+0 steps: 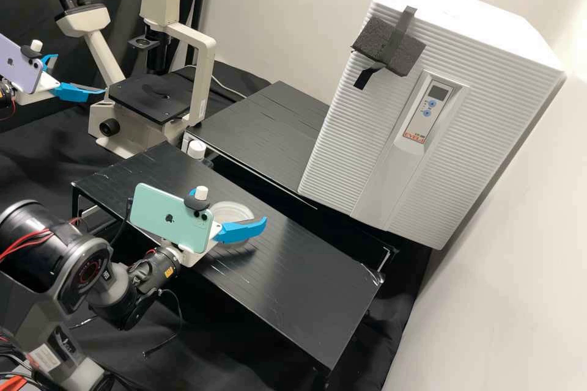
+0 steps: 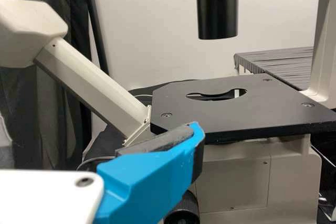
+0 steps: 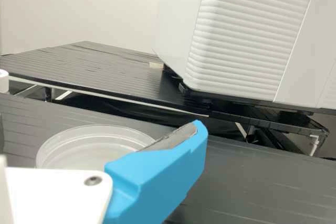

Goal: Open the petri dish lid.

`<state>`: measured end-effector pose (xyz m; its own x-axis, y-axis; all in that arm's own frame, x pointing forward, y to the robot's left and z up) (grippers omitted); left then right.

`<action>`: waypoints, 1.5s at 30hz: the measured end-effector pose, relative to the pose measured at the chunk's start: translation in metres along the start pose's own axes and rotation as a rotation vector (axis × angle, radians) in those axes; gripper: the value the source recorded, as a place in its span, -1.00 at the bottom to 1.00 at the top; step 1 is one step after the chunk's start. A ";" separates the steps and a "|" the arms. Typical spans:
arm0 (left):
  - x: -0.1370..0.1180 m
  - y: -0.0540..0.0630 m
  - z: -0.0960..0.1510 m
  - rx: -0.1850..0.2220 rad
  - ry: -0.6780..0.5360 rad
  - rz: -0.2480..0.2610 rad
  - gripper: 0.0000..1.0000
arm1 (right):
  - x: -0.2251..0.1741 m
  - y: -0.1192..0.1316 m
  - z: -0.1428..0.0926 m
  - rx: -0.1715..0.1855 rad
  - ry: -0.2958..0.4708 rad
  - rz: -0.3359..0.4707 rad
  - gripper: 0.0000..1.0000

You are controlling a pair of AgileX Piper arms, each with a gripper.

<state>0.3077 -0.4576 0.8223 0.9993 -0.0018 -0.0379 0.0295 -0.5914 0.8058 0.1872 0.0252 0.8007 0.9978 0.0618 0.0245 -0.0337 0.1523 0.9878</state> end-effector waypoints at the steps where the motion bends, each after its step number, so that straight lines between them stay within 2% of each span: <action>1: 0.000 0.000 0.000 0.000 0.000 0.000 1.00 | 0.000 0.000 0.000 0.000 0.000 0.000 1.00; 10: 0.000 0.000 0.000 0.000 0.000 0.000 1.00 | 0.003 0.001 -0.001 -0.015 0.004 0.002 1.00; 18: 0.000 0.000 0.000 0.000 0.000 0.000 1.00 | 0.007 -0.001 0.001 -0.021 -0.032 -0.044 1.00; 28: 0.000 0.000 0.000 0.000 0.000 0.000 1.00 | 0.010 0.004 0.004 -0.029 -0.043 -0.025 1.00; 29: 0.000 0.000 0.000 0.000 0.000 0.000 1.00 | 0.010 0.004 0.003 -0.031 -0.040 -0.027 -1.00; 45: 0.000 0.000 0.000 0.000 0.000 0.000 1.00 | 0.011 0.003 0.001 -0.044 -0.014 -0.038 -1.00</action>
<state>0.3077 -0.4576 0.8223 0.9993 -0.0018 -0.0379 0.0295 -0.5914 0.8058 0.1985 0.0256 0.8045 0.9991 0.0409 -0.0104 0.0022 0.1973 0.9804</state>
